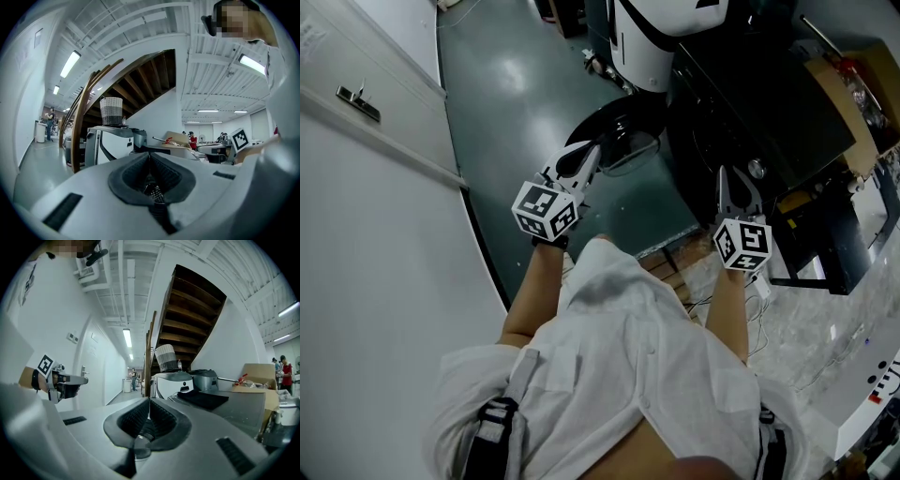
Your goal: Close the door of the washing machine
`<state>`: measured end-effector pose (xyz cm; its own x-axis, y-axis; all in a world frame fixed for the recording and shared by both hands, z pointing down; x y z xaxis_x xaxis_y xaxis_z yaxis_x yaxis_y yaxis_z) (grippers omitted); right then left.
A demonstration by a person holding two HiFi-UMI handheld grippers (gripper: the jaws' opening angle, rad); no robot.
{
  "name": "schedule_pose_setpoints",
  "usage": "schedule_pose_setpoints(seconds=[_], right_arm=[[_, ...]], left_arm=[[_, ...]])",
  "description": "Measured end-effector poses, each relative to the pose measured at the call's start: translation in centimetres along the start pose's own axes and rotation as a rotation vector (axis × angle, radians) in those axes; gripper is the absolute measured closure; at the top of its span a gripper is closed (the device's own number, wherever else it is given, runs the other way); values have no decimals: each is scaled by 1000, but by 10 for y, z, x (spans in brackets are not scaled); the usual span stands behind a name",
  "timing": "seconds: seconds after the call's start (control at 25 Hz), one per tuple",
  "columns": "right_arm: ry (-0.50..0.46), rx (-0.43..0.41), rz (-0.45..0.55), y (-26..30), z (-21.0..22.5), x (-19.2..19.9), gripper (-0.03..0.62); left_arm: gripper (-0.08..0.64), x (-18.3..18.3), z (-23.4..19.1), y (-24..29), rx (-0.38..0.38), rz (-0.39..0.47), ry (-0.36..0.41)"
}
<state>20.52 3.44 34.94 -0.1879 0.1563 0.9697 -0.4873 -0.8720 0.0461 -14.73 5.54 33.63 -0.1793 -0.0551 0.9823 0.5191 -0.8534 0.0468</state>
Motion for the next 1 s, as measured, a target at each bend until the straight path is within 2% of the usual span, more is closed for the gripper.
schedule_pose_setpoints(seconds=[0.36,0.68,1.0], right_arm=[[7,-58,-32,19,-17,11,561],[-5,-91,-59,49,-21,19,561],[-27,-141,-125,94,-35,33,561]], left_arm=[[546,11,-10,-24,-49,-34,-15],[546,26,-26,-21,-57,-34,-25],[546,54,-64,-11,-57,-56,-55]])
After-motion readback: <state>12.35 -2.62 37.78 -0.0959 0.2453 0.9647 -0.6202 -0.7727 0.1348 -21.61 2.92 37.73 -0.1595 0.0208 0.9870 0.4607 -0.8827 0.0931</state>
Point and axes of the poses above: the fingertips, and each gripper's own axes: y forward along the fingers, z to its right, x out of its underside, the point moved 10 cm from there along -y, backward along the fingers, and after that the axes turned 14 degrees about y, right-handed, at the moved point
